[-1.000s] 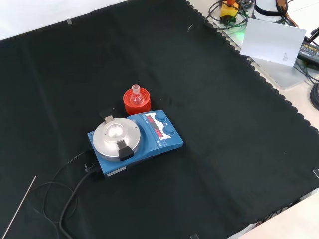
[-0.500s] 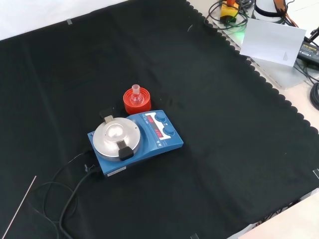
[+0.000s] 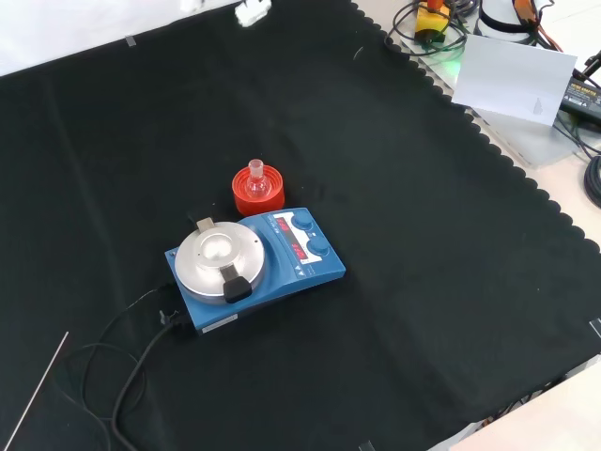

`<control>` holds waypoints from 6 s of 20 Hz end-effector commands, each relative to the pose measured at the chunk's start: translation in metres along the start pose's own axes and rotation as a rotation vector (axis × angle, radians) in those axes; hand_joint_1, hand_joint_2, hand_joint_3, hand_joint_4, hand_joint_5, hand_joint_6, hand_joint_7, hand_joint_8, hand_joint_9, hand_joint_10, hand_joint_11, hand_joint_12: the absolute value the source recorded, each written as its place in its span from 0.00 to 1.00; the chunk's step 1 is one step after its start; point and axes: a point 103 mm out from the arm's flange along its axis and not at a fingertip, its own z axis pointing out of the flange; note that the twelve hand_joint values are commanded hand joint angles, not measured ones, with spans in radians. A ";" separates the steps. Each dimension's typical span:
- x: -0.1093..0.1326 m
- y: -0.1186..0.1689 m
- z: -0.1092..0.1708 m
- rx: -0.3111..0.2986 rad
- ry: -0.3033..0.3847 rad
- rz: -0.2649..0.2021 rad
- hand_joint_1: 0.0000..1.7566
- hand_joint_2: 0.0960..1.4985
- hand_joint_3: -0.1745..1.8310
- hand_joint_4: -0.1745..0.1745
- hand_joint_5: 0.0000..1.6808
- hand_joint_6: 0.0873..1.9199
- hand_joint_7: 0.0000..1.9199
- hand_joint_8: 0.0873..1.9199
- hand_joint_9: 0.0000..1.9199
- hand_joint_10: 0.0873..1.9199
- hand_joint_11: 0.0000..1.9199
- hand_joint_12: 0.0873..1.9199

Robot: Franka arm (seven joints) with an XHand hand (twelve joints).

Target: Pick up the round-bottom flask.

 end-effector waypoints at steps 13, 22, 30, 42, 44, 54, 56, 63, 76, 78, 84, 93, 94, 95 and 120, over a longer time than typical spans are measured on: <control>-0.036 0.061 0.096 0.051 0.132 -0.071 0.43 0.52 0.36 0.26 0.26 0.39 0.31 0.36 0.36 0.42 0.07 0.76; -0.047 0.062 0.148 0.085 0.224 -0.101 0.43 0.52 0.36 0.25 0.26 0.39 0.31 0.36 0.36 0.42 0.07 0.76; -0.051 0.060 0.178 0.075 0.360 -0.143 0.44 0.52 0.36 0.23 0.27 0.40 0.31 0.36 0.36 0.42 0.06 0.76; -0.052 0.052 0.210 0.096 0.466 -0.183 0.45 0.52 0.36 0.21 0.29 0.41 0.32 0.36 0.35 0.42 0.05 0.77; -0.052 0.050 0.213 0.096 0.478 -0.198 0.45 0.52 0.36 0.21 0.29 0.41 0.32 0.36 0.35 0.43 0.05 0.77; -0.051 0.032 0.236 0.133 0.486 -0.257 0.46 0.52 0.36 0.21 0.30 0.42 0.32 0.37 0.36 0.43 0.05 0.77; -0.051 0.028 0.244 0.137 0.506 -0.258 0.47 0.51 0.36 0.21 0.30 0.42 0.32 0.37 0.36 0.43 0.05 0.77; -0.046 0.023 0.257 0.138 0.521 -0.270 0.48 0.46 0.35 0.22 0.29 0.41 0.32 0.37 0.36 0.42 0.05 0.77; -0.036 0.009 0.265 0.147 0.524 -0.314 0.47 0.43 0.35 0.22 0.27 0.41 0.32 0.37 0.36 0.42 0.05 0.76; -0.034 0.005 0.267 0.154 0.510 -0.324 0.47 0.43 0.35 0.23 0.27 0.41 0.32 0.37 0.36 0.42 0.05 0.76; -0.032 -0.006 0.272 0.169 0.497 -0.329 0.47 0.43 0.35 0.23 0.27 0.41 0.32 0.37 0.36 0.42 0.05 0.76; -0.018 0.019 0.273 0.168 0.514 -0.344 0.46 0.41 0.34 0.23 0.23 0.40 0.31 0.37 0.35 0.42 0.04 0.76; -0.016 0.023 0.274 0.171 0.517 -0.347 0.45 0.41 0.34 0.23 0.23 0.40 0.31 0.37 0.35 0.43 0.04 0.77; -0.014 0.027 0.275 0.176 0.520 -0.350 0.45 0.41 0.34 0.23 0.23 0.40 0.31 0.37 0.35 0.43 0.03 0.77; -0.003 0.029 0.303 0.252 0.560 -0.377 0.35 0.40 0.24 0.24 0.18 0.36 0.21 0.38 0.25 0.46 0.00 0.75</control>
